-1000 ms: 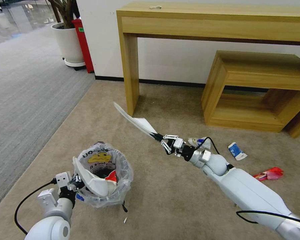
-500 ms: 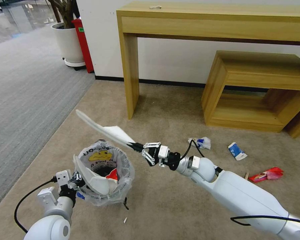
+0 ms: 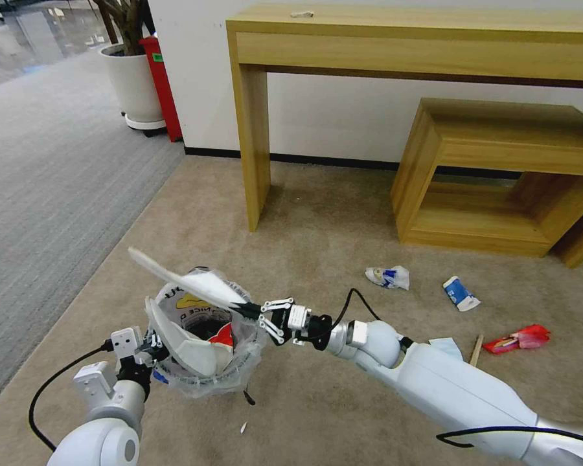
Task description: Pick up the trash bin and place the garbage on the floor into it.
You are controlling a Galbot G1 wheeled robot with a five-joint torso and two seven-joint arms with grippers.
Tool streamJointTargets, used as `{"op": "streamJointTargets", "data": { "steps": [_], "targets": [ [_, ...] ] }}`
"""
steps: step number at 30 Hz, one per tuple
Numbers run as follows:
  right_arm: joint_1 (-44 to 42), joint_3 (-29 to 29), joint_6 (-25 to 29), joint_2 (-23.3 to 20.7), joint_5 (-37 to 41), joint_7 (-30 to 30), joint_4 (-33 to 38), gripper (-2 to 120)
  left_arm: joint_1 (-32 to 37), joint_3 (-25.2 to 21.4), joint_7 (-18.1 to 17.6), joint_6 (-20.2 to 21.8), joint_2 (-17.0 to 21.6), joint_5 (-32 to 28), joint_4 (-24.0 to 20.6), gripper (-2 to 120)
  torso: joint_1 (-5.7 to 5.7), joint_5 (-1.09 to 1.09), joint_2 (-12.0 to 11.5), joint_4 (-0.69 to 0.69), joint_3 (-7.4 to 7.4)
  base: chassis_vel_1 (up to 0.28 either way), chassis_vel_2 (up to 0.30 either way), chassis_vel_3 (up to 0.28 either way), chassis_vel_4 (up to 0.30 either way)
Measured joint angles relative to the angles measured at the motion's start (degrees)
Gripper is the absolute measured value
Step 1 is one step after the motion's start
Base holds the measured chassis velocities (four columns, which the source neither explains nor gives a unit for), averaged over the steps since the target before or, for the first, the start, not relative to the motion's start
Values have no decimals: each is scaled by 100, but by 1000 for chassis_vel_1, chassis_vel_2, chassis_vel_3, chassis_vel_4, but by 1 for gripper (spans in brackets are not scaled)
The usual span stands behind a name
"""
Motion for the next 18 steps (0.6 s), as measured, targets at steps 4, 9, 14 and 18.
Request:
{"op": "streamJointTargets", "data": {
  "steps": [4, 9, 14, 18],
  "targets": [
    [34, -85, 15, 69, -54, 24, -144, 0, 12, 1, 2, 5, -9, 0, -45, 3, 0, 0, 0, 0, 0, 0, 0, 0, 0],
    [44, -120, 41, 119, -121, 43, -254, 0, 16, 15, 4, 6, -20, 4, -65, 3, 0, 0, 0, 0, 0, 0, 0, 0, 0],
    [26, -140, 45, 107, -195, 67, -341, 0, 15, 19, 6, 7, -26, 6, -77, 3, 0, 0, 0, 0, 0, 0, 0, 0, 0],
    [9, -145, 54, 105, -264, 86, -402, 0, 15, 29, 7, 7, -32, 10, -95, 3, 0, 0, 0, 0, 0, 0, 0, 0, 0]
  ]
}}
